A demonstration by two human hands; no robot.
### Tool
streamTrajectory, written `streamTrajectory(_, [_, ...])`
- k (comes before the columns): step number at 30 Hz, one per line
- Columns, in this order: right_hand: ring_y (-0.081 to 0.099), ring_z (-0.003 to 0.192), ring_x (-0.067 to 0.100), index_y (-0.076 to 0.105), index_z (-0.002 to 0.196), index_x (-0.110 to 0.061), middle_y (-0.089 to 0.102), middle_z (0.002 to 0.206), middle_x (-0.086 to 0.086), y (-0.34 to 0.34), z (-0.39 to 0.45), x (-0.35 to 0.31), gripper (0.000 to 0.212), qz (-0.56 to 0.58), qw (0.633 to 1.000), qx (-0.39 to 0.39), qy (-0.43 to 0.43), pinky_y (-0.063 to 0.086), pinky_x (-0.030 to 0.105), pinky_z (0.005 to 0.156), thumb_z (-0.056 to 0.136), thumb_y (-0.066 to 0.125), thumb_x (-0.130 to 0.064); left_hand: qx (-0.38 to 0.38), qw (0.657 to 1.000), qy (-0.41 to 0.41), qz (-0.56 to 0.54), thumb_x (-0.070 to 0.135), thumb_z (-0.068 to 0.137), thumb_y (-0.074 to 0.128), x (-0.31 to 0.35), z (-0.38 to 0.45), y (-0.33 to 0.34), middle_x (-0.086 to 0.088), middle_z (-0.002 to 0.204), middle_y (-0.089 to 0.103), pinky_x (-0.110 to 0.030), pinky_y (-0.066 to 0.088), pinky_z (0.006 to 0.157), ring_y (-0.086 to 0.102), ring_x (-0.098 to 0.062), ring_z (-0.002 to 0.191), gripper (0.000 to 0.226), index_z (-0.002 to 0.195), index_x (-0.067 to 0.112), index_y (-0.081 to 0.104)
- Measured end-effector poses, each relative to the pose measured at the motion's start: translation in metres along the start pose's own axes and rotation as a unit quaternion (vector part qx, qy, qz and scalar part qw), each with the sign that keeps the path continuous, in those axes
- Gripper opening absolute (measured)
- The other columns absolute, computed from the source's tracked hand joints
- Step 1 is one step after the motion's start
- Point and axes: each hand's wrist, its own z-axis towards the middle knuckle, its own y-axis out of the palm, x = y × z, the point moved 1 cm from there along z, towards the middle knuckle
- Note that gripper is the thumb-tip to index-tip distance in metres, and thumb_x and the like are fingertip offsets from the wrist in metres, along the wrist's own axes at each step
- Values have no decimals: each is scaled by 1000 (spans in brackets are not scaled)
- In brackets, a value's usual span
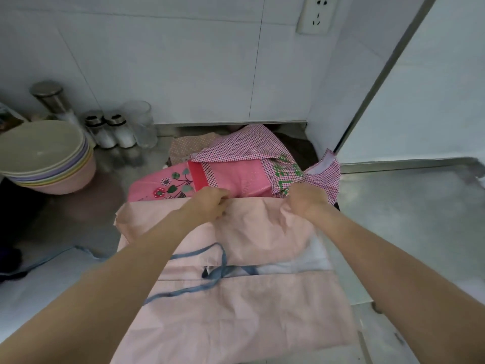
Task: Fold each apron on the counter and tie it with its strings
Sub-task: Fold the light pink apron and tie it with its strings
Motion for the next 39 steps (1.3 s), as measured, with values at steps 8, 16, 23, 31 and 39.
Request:
streamTrajectory(8, [57, 107, 34, 58, 112, 1, 61, 115, 19, -24, 17, 17, 37, 311, 938, 98, 116, 44, 34, 87, 90, 50, -27, 14, 986, -155, 60, 8, 93, 45, -25, -11, -25, -13, 106, 66, -37, 49, 81, 63, -30, 96, 21, 110, 2, 56])
streamTrajectory(16, [53, 115, 32, 45, 128, -11, 56, 123, 13, -10, 12, 6, 36, -46, 997, 5, -57, 39, 43, 98, 92, 46, -9, -42, 994, -77, -71, -2, 87, 55, 7, -1, -4, -10, 91, 69, -36, 55, 80, 69, -27, 87, 18, 103, 5, 61])
streamTrajectory(23, [48, 63, 18, 51, 72, -4, 53, 76, 7, -16, 22, 3, 19, -76, 992, -75, -72, 43, 26, 56, 84, 64, -11, 5, 998, -37, -59, 9, 92, 51, 14, 1, -5, -6, 78, 71, -26, 52, 71, 70, -19, 76, 14, 82, 10, 61])
streamTrajectory(31, [51, 73, 19, 42, 68, -9, 41, 66, 3, -28, 19, -1, 31, -20, 993, -104, -59, 34, 21, 49, 79, 70, -12, 27, 998, -37, -37, 13, 92, 52, 6, 0, -10, -8, 82, 71, -28, 49, 70, 60, -16, 71, 16, 88, 4, 65])
streamTrajectory(39, [67, 81, 34, 50, 117, 10, 63, 104, 29, -53, 8, 9, 31, 527, 835, -64, 144, 56, 35, 65, 86, 54, 13, 16, 994, -104, -28, 10, 93, 49, -10, -11, -13, -14, 90, 69, -34, 50, 78, 66, -26, 86, 17, 92, -1, 63])
